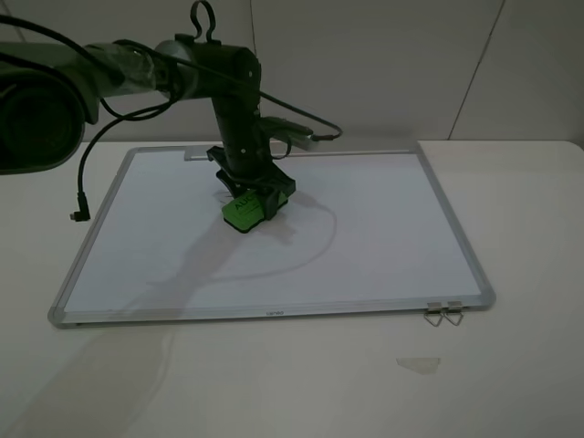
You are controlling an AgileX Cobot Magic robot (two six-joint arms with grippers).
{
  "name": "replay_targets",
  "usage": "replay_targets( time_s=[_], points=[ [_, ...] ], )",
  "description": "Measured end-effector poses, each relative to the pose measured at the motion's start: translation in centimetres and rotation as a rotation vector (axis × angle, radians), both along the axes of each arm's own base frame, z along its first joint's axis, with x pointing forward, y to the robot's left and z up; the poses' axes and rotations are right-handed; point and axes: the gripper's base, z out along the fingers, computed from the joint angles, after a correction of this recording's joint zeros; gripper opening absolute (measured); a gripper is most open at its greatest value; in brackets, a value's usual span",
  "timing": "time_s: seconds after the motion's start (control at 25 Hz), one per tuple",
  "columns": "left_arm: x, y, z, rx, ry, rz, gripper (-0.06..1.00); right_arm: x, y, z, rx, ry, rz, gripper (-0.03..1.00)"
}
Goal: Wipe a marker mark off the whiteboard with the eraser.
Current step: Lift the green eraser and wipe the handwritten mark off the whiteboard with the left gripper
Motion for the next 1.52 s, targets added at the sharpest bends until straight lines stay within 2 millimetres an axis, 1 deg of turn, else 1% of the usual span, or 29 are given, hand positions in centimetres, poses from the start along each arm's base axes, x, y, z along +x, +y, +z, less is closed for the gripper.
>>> replay_targets(
  time_s=[0.12,0.2,0.28,0.4,0.52,0.64,0.72,0.84,1.04,1.16,1.4,1.52],
  points=[
    [0.2,0.3,0.0,-0.008,0.002,0.014,0.60,0.0,0.0,0.0,0.000,0.000,0.000,0.82],
    [0.6,0.9,0.0,-0.025,0.004,0.042,0.60,0.0,0.0,0.0,0.000,0.000,0.000,0.82],
    [1.5,2.1,0.0,-0.044,-0.011,0.087,0.60,0.0,0.0,0.0,0.000,0.000,0.000,0.82],
    [3.1,5.1,0.1,-0.056,-0.040,0.165,0.60,0.0,0.0,0.0,0.000,0.000,0.000,0.82],
    [4.2,7.8,0.0,-0.038,-0.052,0.221,0.60,0.0,0.0,0.0,0.000,0.000,0.000,0.82],
    [4.8,9.5,-0.1,0.005,-0.071,0.236,0.60,0.0,0.0,0.0,0.000,0.000,0.000,0.82],
    [4.9,9.8,-0.2,0.017,-0.073,0.246,0.60,0.0,0.0,0.0,0.000,0.000,0.000,0.82],
    [4.9,9.8,-0.2,0.014,-0.072,0.250,0.60,0.0,0.0,0.0,0.000,0.000,0.000,0.82],
    [4.6,8.8,-0.2,-0.003,-0.068,0.211,0.60,0.0,0.0,0.0,0.000,0.000,0.000,0.82],
    [4.1,6.8,-0.2,-0.037,-0.071,0.169,0.60,0.0,0.0,0.0,0.000,0.000,0.000,0.82],
    [2.1,1.7,-0.1,-0.075,-0.086,0.069,0.60,0.0,0.0,0.0,0.000,0.000,0.000,0.82],
    [1.5,0.4,-0.1,-0.087,-0.086,0.048,0.60,0.0,0.0,0.0,0.000,0.000,0.000,0.82]
  ],
)
